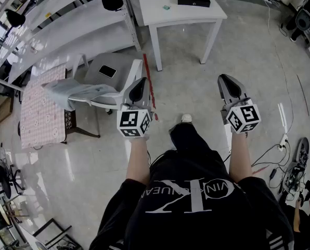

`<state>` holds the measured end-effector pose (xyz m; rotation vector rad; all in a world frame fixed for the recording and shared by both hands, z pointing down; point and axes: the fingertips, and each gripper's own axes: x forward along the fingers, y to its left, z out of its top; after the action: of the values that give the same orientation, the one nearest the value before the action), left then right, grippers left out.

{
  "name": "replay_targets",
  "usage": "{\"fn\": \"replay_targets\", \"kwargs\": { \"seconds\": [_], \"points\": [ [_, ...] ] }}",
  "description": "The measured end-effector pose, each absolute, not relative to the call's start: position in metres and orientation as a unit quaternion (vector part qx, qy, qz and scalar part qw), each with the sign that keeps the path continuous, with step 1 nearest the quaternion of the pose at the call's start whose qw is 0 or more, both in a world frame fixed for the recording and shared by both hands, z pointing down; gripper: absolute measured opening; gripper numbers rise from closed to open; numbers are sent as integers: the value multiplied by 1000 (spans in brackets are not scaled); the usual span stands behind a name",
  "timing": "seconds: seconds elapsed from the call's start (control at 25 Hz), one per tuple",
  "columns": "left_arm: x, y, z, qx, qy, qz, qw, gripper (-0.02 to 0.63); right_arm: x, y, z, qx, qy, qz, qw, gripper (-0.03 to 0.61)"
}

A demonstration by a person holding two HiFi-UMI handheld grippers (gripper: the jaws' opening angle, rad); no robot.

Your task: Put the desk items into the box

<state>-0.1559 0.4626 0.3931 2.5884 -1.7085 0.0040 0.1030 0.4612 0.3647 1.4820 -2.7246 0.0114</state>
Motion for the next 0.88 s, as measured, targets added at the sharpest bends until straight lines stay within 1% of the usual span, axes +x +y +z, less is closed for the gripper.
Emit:
{"fn": "replay_targets", "kwargs": {
  "seconds": [0.4,0.88],
  "points": [
    [-165,388,402,824,-566,6,35,8,100,384,377,469,-883,9,24,38],
    [-157,275,390,819,-573,1,37,8,104,259,370,459,-888,7,18,40]
  ]
}}
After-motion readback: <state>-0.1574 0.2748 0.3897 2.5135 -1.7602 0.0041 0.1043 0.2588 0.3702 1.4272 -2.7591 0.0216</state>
